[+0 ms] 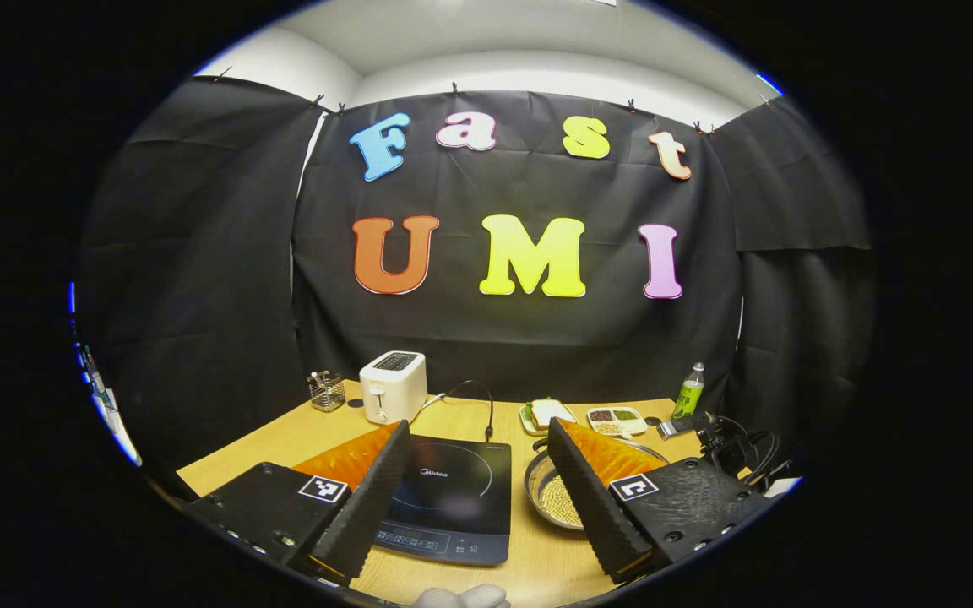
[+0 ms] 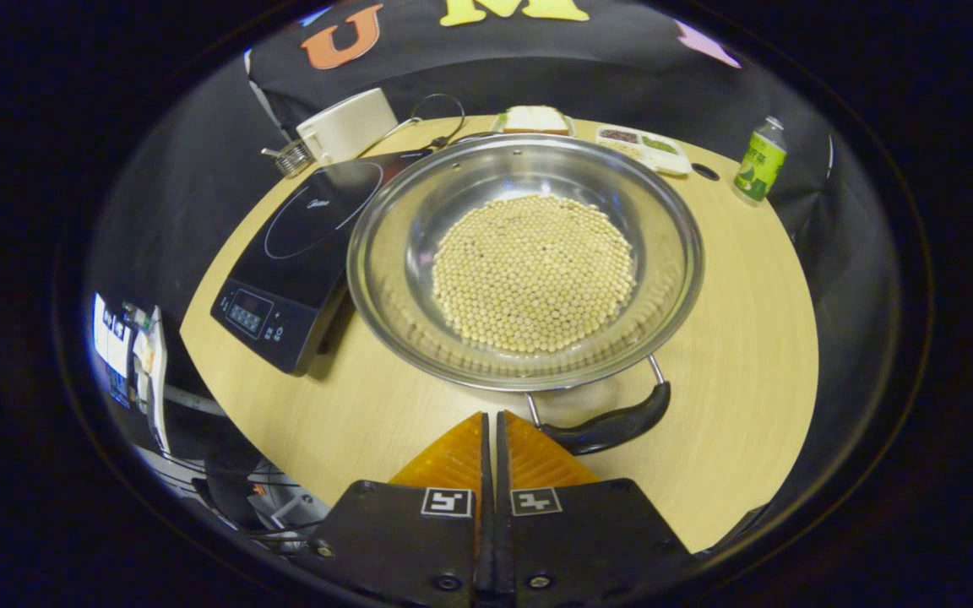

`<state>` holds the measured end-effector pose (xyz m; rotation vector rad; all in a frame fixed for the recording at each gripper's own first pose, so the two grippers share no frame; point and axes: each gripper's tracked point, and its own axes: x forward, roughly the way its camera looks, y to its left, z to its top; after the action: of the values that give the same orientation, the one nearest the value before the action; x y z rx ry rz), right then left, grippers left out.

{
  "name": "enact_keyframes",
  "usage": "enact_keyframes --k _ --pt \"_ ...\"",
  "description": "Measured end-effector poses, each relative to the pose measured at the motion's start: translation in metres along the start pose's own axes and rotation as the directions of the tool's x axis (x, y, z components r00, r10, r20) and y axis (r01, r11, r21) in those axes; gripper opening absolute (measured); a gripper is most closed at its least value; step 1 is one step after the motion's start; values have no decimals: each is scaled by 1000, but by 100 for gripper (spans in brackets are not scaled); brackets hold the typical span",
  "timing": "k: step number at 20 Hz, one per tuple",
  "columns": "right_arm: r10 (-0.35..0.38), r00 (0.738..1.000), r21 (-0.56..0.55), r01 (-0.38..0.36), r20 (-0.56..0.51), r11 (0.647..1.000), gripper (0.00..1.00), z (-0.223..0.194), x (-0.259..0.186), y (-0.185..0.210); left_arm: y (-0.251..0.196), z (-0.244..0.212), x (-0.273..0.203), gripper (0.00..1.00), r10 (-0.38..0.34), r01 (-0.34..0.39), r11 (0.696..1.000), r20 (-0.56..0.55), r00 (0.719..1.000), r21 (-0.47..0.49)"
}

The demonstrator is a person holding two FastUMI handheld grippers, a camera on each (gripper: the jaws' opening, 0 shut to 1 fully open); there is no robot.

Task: First push the handle of the pot to place it horizontally, then grasp the pot with both hands and set it on the induction cooktop.

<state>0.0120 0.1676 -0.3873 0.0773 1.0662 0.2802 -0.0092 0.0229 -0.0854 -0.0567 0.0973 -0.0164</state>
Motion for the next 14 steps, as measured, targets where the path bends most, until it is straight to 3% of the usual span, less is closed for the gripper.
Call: enact_keyframes --k 14 --pt "-112 994 49 111 5 993 0 12 1 -63 -16 -6 26 96 -54 54 999 -12 998 -8"
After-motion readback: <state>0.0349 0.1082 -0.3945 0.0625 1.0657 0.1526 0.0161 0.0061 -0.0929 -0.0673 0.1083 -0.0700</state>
